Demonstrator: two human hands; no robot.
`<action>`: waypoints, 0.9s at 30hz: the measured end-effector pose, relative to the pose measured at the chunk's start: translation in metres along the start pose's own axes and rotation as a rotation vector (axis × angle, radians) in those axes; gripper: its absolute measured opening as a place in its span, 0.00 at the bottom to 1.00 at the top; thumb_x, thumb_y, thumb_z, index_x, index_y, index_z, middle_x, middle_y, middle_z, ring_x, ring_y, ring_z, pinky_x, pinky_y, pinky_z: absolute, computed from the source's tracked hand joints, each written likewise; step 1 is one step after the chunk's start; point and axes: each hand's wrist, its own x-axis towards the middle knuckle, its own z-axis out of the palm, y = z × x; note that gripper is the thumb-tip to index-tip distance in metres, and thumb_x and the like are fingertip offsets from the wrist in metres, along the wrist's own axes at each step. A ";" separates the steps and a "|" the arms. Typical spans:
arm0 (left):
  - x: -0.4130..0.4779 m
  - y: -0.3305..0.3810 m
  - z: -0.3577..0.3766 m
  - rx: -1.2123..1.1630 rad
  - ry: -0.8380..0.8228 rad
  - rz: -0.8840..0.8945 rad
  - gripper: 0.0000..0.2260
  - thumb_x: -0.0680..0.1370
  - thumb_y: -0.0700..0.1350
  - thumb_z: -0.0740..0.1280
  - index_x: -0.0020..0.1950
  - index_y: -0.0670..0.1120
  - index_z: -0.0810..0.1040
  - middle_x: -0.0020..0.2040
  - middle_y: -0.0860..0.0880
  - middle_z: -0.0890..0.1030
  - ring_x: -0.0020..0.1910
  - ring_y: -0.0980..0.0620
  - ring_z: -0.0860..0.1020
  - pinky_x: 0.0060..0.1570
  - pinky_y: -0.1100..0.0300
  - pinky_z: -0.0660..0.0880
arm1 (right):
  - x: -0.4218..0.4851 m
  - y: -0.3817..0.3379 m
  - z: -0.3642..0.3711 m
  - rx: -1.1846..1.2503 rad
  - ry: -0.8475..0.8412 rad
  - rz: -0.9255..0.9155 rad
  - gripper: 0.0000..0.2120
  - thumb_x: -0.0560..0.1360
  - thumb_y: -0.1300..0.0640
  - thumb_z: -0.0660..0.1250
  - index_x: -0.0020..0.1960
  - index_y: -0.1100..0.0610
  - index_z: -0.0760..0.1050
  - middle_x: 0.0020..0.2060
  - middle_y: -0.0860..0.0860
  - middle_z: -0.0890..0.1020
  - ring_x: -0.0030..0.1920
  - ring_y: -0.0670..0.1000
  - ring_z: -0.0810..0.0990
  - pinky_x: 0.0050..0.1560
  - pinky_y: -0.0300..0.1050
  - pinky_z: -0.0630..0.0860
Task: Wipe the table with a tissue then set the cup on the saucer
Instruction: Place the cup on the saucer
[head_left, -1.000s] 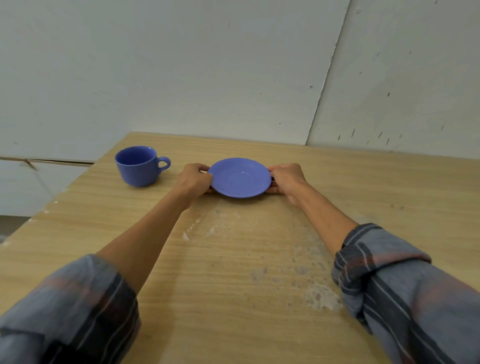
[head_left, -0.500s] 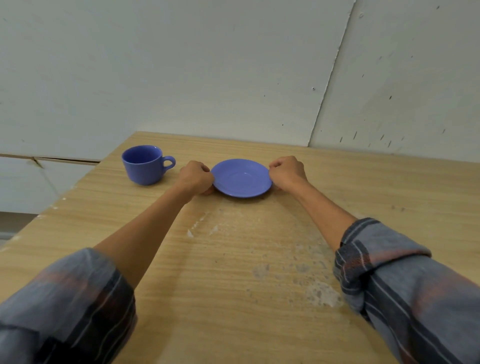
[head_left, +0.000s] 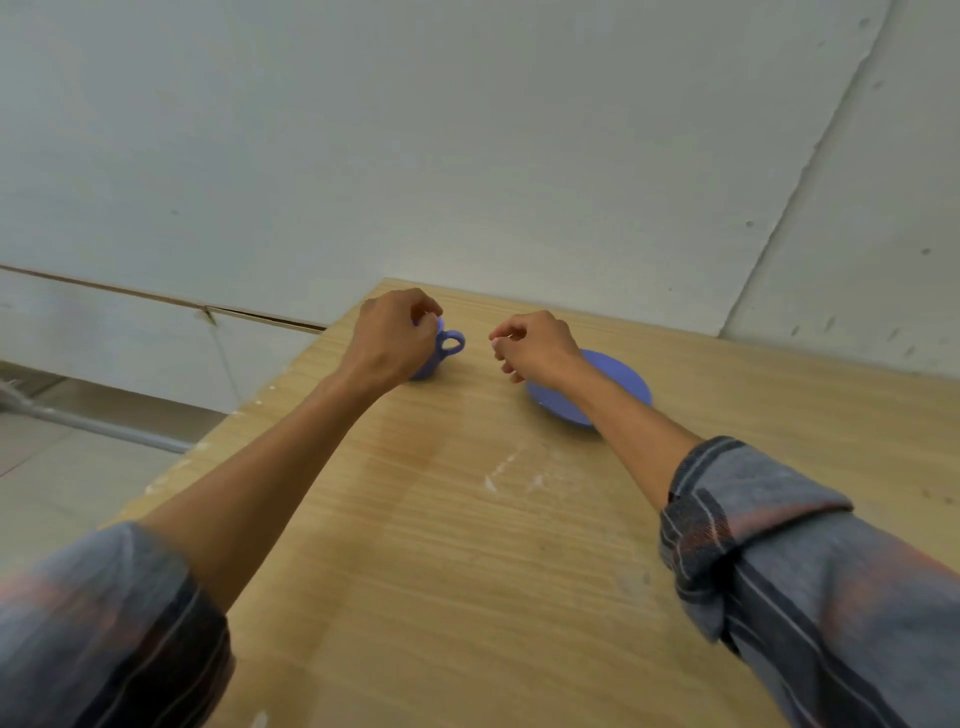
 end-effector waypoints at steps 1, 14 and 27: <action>0.002 -0.008 -0.007 0.006 0.022 0.006 0.11 0.77 0.40 0.61 0.54 0.44 0.82 0.52 0.46 0.82 0.47 0.53 0.76 0.46 0.63 0.69 | 0.004 -0.003 0.006 -0.002 -0.012 -0.002 0.07 0.75 0.60 0.64 0.50 0.56 0.80 0.42 0.54 0.82 0.36 0.52 0.82 0.34 0.41 0.81; 0.021 -0.088 -0.007 -0.238 -0.262 -0.273 0.43 0.67 0.61 0.75 0.75 0.47 0.62 0.70 0.48 0.72 0.66 0.51 0.72 0.59 0.58 0.71 | 0.033 -0.005 0.051 0.059 -0.096 -0.003 0.07 0.77 0.57 0.66 0.53 0.56 0.79 0.47 0.57 0.84 0.44 0.56 0.85 0.52 0.53 0.81; 0.014 -0.057 -0.001 -0.295 -0.233 -0.108 0.30 0.65 0.56 0.78 0.63 0.46 0.77 0.55 0.52 0.82 0.52 0.56 0.79 0.48 0.62 0.77 | 0.017 0.008 0.023 0.291 -0.081 -0.027 0.06 0.75 0.62 0.68 0.52 0.58 0.81 0.46 0.61 0.84 0.44 0.56 0.86 0.55 0.50 0.80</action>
